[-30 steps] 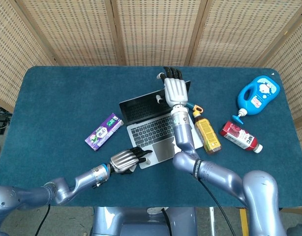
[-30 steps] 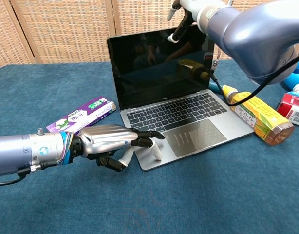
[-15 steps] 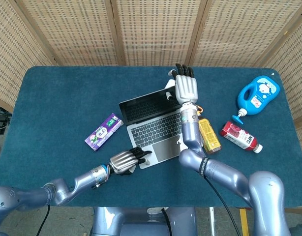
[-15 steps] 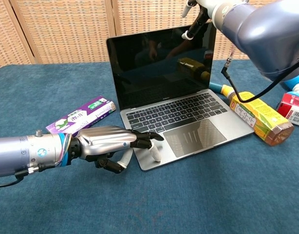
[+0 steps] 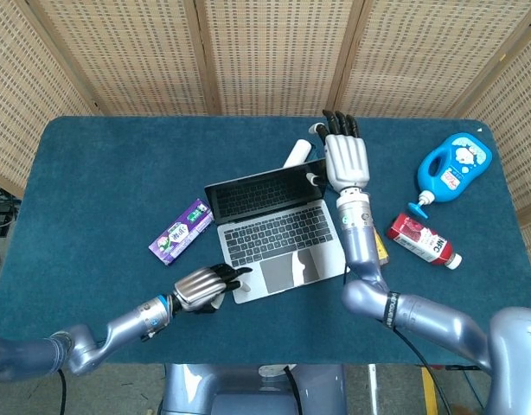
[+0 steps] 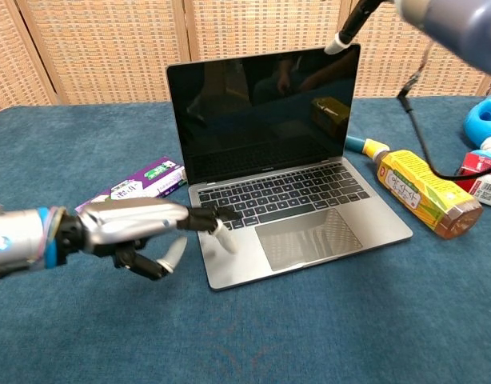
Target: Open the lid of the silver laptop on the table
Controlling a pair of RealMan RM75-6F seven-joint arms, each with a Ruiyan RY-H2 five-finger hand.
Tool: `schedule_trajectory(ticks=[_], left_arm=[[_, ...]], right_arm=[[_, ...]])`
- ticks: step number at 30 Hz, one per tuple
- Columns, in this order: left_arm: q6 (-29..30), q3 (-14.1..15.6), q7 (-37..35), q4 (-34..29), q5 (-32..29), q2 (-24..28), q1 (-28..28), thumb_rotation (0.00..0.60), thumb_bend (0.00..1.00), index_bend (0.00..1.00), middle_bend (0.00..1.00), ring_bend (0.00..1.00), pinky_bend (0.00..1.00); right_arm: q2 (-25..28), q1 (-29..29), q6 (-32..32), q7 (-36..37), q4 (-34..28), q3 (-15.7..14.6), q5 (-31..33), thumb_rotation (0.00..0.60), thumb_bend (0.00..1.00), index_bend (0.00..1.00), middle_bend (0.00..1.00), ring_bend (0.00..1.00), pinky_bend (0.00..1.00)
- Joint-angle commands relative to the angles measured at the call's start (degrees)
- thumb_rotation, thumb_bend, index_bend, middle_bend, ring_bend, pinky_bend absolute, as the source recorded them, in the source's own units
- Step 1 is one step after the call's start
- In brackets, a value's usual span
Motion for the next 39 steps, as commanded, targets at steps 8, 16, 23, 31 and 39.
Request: schedule_trajectory(ticks=[8,16,23,31,39], left_arm=[[10.2,0.7,-0.4,-7.1,3.0,8.5,4.5,0.600,0.11,0.00,0.00,0.00,0.00],[16.9,1.5,4.4,-11.2,2.8,17.3,9.6,0.600,0.00,0.00,0.00,0.00,0.00],[28.5,2.2,2.0,-8.7,-0.9,24.9,19.9,0.600,0.00,0.00,0.00,0.00,0.00],[33.8,-1.1,3.8,-8.6,-11.3,26.2,29.4,0.600,0.00,0.00,0.00,0.00,0.00],[34.1,-1.1,7.1,-13.0,-16.0,28.8,35.8,0.600,0.00,0.00,0.00,0.00,0.00]], right_arm=[[12.1,-9.6,6.0,2.3,-16.0,-5.7,-10.7,0.600,0.04,0.31,0.16,0.07,0.07],[18.2,-15.5,10.1,5.9,-20.8,-10.4,-21.7,0.600,0.00,0.31,0.16,0.07,0.06],[24.3,-22.6,13.6,12.5,-18.9,-17.4,-33.9,0.600,0.00,0.31,0.16,0.07,0.05],[25.7,-28.4,16.2,12.5,-17.0,-23.1,-39.9,0.600,0.00,0.25,0.10,0.04,0.00],[23.2,-36.4,21.5,15.9,-11.7,-28.6,-44.1,0.600,0.00,0.21,0.06,0.00,0.00]])
